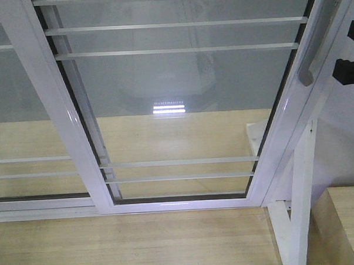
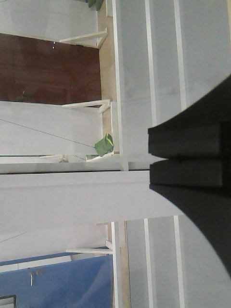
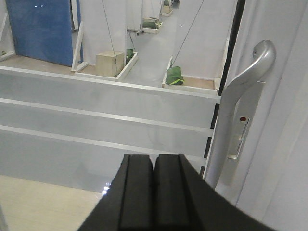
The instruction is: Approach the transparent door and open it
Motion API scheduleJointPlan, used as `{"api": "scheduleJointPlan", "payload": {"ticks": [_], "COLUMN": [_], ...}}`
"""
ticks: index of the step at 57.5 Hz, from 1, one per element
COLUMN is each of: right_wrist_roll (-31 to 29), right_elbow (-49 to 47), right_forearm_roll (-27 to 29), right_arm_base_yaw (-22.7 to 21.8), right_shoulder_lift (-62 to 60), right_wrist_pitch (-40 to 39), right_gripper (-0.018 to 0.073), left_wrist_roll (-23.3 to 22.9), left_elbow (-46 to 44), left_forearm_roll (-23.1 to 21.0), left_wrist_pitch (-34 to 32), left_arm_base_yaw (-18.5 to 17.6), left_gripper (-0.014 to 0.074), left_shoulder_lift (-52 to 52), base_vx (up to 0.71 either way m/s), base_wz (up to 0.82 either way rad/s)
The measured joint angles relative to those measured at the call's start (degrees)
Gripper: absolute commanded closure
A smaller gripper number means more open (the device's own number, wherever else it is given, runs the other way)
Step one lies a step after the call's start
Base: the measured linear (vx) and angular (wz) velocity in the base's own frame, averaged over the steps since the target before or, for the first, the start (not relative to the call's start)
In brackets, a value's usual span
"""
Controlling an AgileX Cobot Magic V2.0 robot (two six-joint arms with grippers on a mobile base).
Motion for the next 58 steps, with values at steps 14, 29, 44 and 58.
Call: {"api": "scheduleJointPlan", "payload": {"ticks": [14, 29, 44, 58], "right_wrist_roll": [0.0, -0.2, -0.1, 0.0], "right_elbow": [-0.1, -0.1, -0.1, -0.1], "right_forearm_roll": [0.0, 0.0, 0.4, 2.5], "right_arm_base_yaw": [0.0, 0.0, -0.5, -9.1], "right_shoulder_lift": [0.0, 0.0, 2.4, 3.4], "right_wrist_pitch": [0.0, -4.3, -5.5, -1.2], "right_gripper": [0.0058, -0.0171, -0.0120, -0.0055], "left_wrist_roll": [0.0, 0.0, 0.0, 0.0], "left_elbow": [-0.1, -0.1, -0.1, -0.1], "left_forearm_roll": [0.0, 0.0, -0.1, -0.1], "left_wrist_pitch": [0.0, 0.1, 0.1, 2.0], "left_arm_base_yaw": [0.0, 0.0, 0.0, 0.0], "left_gripper": [0.0341, 0.0090, 0.0029, 0.0029], "left_shoulder_lift": [0.0, 0.0, 0.0, 0.0], "base_vx": [0.00, 0.00, 0.00, 0.00], "base_wz": [0.00, 0.00, 0.00, 0.00]}}
